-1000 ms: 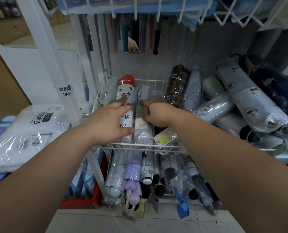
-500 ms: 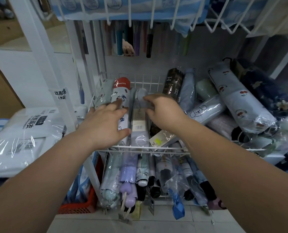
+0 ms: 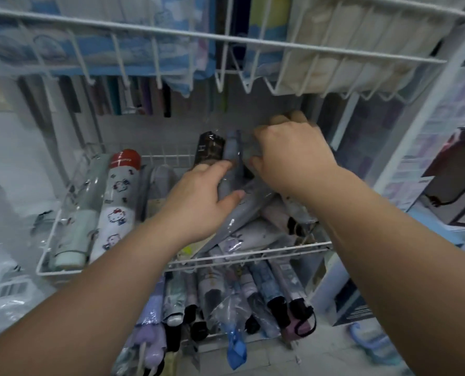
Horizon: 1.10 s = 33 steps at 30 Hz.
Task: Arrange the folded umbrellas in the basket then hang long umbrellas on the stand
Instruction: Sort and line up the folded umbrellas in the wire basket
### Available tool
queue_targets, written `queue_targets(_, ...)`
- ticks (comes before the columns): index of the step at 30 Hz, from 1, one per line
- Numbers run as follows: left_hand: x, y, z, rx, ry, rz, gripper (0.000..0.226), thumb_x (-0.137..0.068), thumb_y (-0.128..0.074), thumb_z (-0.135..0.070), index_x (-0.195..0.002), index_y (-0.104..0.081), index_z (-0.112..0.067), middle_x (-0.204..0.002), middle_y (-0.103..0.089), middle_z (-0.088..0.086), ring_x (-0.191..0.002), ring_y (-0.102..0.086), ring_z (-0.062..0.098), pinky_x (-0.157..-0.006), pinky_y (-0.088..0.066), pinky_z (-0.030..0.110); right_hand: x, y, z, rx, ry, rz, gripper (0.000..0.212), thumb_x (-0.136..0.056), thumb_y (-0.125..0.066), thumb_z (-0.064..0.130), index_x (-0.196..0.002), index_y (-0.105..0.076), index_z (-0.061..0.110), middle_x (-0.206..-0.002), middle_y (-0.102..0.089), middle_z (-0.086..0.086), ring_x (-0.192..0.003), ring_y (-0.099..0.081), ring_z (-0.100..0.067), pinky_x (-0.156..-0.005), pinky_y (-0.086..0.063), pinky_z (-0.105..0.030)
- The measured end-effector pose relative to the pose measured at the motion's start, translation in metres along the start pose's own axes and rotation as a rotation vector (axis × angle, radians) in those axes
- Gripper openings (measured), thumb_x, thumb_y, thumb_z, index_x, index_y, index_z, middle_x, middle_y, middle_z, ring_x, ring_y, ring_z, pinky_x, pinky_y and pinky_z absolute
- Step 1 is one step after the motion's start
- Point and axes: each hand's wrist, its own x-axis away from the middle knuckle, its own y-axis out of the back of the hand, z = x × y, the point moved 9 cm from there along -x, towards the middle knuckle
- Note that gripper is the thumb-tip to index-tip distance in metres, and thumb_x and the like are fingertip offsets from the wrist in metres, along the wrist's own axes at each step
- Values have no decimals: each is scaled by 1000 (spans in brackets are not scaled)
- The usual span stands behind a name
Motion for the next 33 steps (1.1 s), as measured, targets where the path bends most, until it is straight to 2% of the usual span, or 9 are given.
queue_targets(4,-24,-22,-28,71,-53,-10,58,-94,-50,-47,-144,-50,-19,-138,-57,12,-131,-50,28,-106,-40,32,15,-2,-38,20,-31,97,47,-93,-53,54,-129,-61,24,-131,-57,-10,-126,-45,-38,-99,-40,-46)
queue_targets(7,-38,-33,-39,159,-31,-32,44,-101,-50,-32,-144,-51,-20,-142,-55,10,-133,-48,24,-108,-36,27,23,-12,-58,10,-61,167,51,-95,-42,62,-128,-61,28,-132,-58,-9,-126,-46,-38,-103,-38,-50)
queue_targets(13,-60,-53,-43,236,47,21,47,-101,-50,-36,-148,-45,-33,-148,-53,0,-137,-47,17,-113,-34,25,36,-37,-76,-234,-73,292,60,-99,-30,66,-152,-36,39,-156,-42,2,-145,-27,-35,-113,-30,-52)
queue_targets(15,-64,-58,-43,376,72,40,50,-97,-53,-37,-147,-46,-33,-148,-52,-2,-136,-48,13,-114,-35,26,38,-41,-78,-269,-61,296,61,-99,-28,66,-154,-33,39,-158,-40,5,-149,-20,-32,-115,-24,-55)
queue_targets(19,-63,-62,-46,627,111,18,47,-100,-56,-19,-146,-49,-27,-148,-51,-1,-134,-50,12,-115,-38,30,39,-45,-79,-261,-45,298,63,-99,-24,66,-154,-31,37,-158,-40,5,-153,-10,-29,-118,-9,-66)
queue_targets(22,-58,-62,-48,757,115,-1,47,-101,-54,-11,-146,-48,-25,-143,-55,0,-128,-55,10,-104,-46,19,38,-39,-76,-225,-30,261,58,-101,-26,62,-153,-33,38,-154,-46,3,-155,-4,-28,-117,-1,-70)
queue_targets(24,-55,-60,-47,852,127,-21,48,-101,-52,-6,-146,-48,-23,-136,-61,0,-115,-63,2,-89,-51,12,37,-34,-73,-203,-15,251,54,-102,-28,57,-153,-33,38,-152,-48,2,-155,-2,-28,-116,2,-70)
queue_targets(30,-44,-39,-35,979,176,-83,51,-100,-53,-1,-146,-48,-22,-135,-61,16,-79,-68,-1,-66,-52,11,33,-16,-44,-99,82,200,54,-104,-31,47,-156,-27,29,-146,-54,1,-155,3,-30,-115,10,-68)
queue_targets(33,-35,-26,-21,990,203,-130,53,-99,-55,-1,-146,-48,-23,-118,-71,9,-81,-72,4,-65,-54,17,30,-7,-21,-130,114,199,54,-105,-32,47,-156,-27,28,-147,-53,0,-155,0,-30,-118,7,-64)
